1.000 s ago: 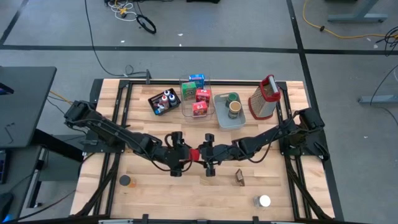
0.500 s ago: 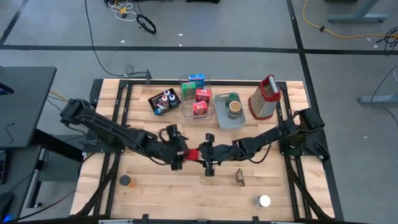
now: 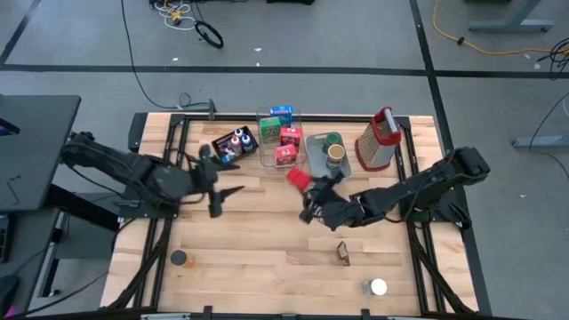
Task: Pick & Place Kitchen Items
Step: Put the red spice can into the gray bin
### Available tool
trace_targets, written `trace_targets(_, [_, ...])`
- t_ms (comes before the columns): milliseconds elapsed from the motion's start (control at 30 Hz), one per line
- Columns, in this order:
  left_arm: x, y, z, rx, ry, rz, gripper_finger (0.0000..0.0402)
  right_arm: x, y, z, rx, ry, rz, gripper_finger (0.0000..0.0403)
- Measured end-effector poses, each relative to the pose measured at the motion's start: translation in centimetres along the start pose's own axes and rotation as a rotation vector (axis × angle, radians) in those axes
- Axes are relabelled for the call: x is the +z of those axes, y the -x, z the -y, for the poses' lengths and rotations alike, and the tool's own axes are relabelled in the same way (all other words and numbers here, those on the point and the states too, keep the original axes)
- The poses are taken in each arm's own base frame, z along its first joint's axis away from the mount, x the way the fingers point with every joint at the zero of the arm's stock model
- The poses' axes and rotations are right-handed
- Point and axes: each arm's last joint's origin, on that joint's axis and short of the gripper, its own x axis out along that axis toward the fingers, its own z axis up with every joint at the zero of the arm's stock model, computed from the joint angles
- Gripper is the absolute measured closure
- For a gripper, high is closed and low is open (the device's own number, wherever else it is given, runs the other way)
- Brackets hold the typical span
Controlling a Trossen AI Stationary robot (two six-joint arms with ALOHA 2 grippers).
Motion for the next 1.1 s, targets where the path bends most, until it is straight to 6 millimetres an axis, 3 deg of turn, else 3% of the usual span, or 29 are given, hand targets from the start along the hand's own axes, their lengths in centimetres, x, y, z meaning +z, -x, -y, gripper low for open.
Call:
trace_targets(133, [0.4,1.5,-1.2,-0.009,0.009,0.042,0.0137,-0.6,-0.4,1.2,-0.225,-0.131,0.011,0.0202])
trace_targets(400, [0.5,2.2,-1.7,-0.014,-0.034,0.063,0.0137,-2.6,-3.0,3.2,-0.37,-0.218,-0.069,0.0202])
trace_targets(667, [0.4,1.9,-1.5,0.004,-0.051,0.051,0.0137,-3.5,-7.2,6.7,-0.45,-0.358,-0.163,0.0202])
trace_targets(833, [0.2,1.9,-1.5,0.006,-0.064,0.036,0.0137,-3.5,-7.9,7.7,-0.485,-0.367,-0.174,0.0202])
trace_targets(1100, [0.1,1.9,-1.6,0.012,-0.076,0.021,0.0137,-3.2,-8.2,7.7,-0.486,-0.296,-0.149,0.0202])
